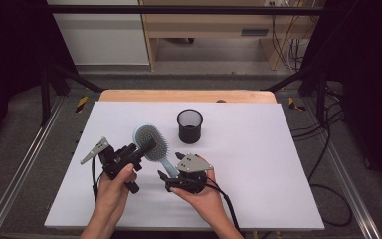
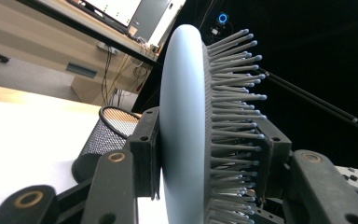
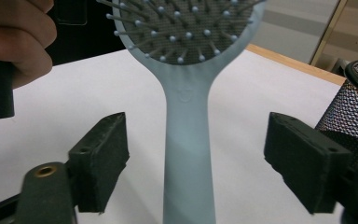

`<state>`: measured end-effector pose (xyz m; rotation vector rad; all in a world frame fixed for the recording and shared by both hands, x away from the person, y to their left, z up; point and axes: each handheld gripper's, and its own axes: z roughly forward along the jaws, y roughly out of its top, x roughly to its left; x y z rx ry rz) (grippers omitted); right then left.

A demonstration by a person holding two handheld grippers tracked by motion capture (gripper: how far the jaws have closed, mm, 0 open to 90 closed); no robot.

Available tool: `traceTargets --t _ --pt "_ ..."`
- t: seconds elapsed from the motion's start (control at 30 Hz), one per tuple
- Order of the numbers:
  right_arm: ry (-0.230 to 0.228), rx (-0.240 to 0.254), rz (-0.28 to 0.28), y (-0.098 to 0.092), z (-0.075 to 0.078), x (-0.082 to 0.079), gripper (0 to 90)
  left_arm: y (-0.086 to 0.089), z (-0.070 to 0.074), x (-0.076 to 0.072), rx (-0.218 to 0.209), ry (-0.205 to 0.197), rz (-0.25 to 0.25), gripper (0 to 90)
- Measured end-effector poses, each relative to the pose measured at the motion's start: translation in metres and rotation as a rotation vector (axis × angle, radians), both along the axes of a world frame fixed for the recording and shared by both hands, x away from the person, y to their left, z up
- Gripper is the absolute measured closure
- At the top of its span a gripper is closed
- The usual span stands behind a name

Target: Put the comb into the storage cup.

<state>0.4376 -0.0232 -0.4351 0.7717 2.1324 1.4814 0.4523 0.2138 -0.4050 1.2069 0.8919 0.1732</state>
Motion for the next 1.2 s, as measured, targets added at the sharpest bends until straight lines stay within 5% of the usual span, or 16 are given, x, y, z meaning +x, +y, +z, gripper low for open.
traceTargets --t 0.97,1.2 --pt "0.097 -0.030 -0.009 -0.017 -0.002 0.014 7.4 0.024 0.009 0.000 -0.039 -0.026 0.098 52.7" --pt "0.141 0.005 0.003 -0.022 0.001 0.017 6.7 0.030 0.011 0.001 -0.032 -0.037 0.115 52.7"
